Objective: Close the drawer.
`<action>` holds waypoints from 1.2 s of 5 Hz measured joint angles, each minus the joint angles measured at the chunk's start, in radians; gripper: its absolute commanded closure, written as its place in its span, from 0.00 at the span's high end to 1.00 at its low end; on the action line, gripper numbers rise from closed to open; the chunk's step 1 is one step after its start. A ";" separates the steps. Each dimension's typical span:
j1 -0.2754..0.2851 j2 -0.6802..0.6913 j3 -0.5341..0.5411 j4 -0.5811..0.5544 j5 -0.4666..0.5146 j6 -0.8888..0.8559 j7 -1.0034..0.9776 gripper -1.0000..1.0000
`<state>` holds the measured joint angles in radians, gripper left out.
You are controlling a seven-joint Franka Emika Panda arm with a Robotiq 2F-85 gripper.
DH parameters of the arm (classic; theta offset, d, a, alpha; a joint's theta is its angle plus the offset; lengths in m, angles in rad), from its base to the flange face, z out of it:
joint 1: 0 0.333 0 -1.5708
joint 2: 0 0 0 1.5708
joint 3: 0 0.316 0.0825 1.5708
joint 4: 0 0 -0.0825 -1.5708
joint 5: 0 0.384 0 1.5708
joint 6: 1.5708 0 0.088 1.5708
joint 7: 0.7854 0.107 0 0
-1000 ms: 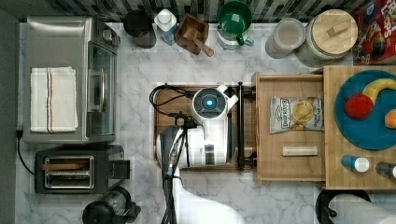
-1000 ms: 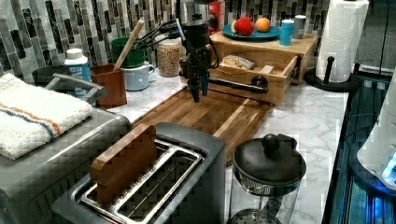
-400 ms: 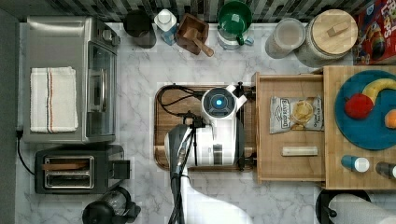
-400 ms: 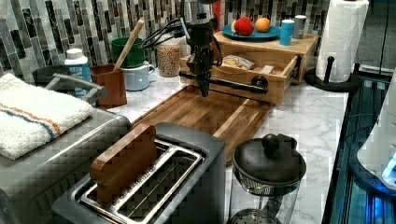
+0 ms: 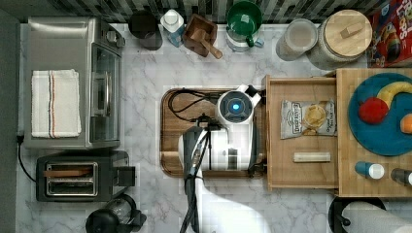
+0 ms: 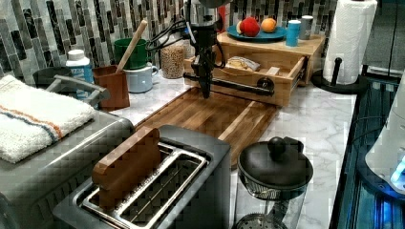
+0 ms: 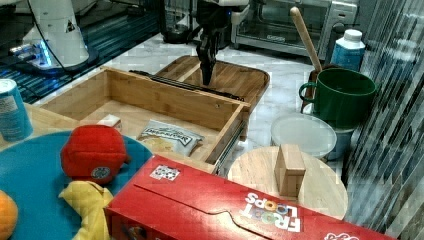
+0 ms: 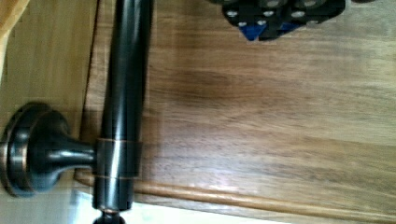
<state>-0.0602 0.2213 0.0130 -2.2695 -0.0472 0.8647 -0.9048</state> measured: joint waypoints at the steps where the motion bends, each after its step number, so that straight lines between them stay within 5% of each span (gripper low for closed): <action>1: -0.014 0.027 -0.025 0.004 -0.003 -0.023 -0.038 0.00; 4: -0.055 0.033 -0.119 0.045 0.004 -0.161 -0.175 0.00; 6: -0.138 0.076 -0.129 0.133 0.041 -0.148 -0.325 0.00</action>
<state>-0.1980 0.2976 -0.1156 -2.1367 -0.0060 0.7168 -1.2295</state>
